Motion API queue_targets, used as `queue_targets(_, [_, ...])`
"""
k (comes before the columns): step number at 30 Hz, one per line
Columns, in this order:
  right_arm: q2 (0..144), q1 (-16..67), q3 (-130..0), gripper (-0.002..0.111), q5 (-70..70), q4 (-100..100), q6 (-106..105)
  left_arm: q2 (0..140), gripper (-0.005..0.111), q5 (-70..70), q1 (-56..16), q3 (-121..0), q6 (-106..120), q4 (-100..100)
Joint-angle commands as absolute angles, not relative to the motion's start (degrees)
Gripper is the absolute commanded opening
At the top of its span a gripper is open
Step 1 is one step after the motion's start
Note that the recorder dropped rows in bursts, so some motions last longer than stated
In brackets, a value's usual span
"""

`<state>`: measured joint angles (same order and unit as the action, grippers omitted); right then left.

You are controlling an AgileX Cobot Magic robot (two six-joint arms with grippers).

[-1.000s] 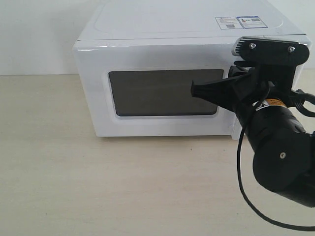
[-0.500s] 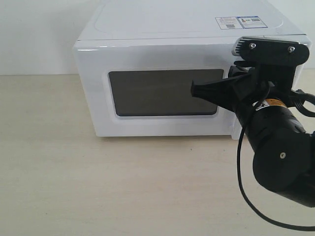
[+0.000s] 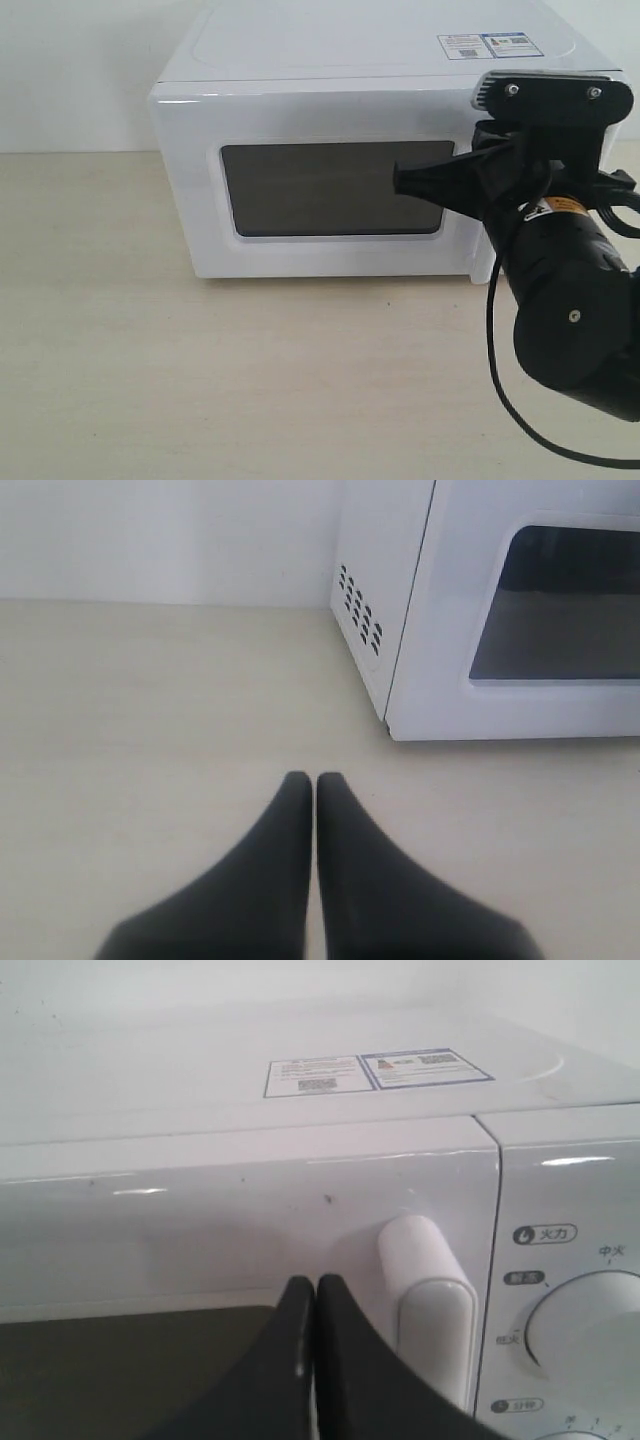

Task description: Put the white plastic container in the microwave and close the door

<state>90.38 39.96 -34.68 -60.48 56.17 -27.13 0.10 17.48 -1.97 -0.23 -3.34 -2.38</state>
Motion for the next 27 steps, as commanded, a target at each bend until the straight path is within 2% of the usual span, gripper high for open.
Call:
queue_targets(1, [89.8,40.0,-34.3,0.0,-61.4,56.3,-27.8,0.0,0.004,17.3,-1.8,0.0,-3.4,-2.2])
queue_targets(3, [87.3,40.0,-34.3,0.0,-58.5,58.0,-28.8,0.0,0.004,17.5,-1.8,0.0,-3.4,-2.2])
queue_targets(8, [73.9,38.8,-34.3,0.0,-33.0,71.6,-42.3,0.0,0.004,17.6,-1.8,0.0,-3.4,-2.2])
queue_targets(12, [61.6,38.8,-33.9,0.0,-21.8,72.6,-48.6,0.0,0.004,17.6,-1.8,0.0,-3.4,-2.2])
queue_targets(17, [44.4,29.3,-27.3,0.0,-5.8,72.6,-49.3,0.0,0.004,17.6,-1.8,0.0,-3.4,-2.2])
queue_targets(21, [31.1,21.5,-20.0,0.0,-4.5,72.6,-49.3,0.0,0.004,17.6,-1.8,0.0,-3.4,-2.2])
queue_targets(27, [16.3,14.3,-12.3,0.0,-5.1,72.6,-49.5,0.0,0.004,17.6,-1.8,0.0,-3.4,-2.2])
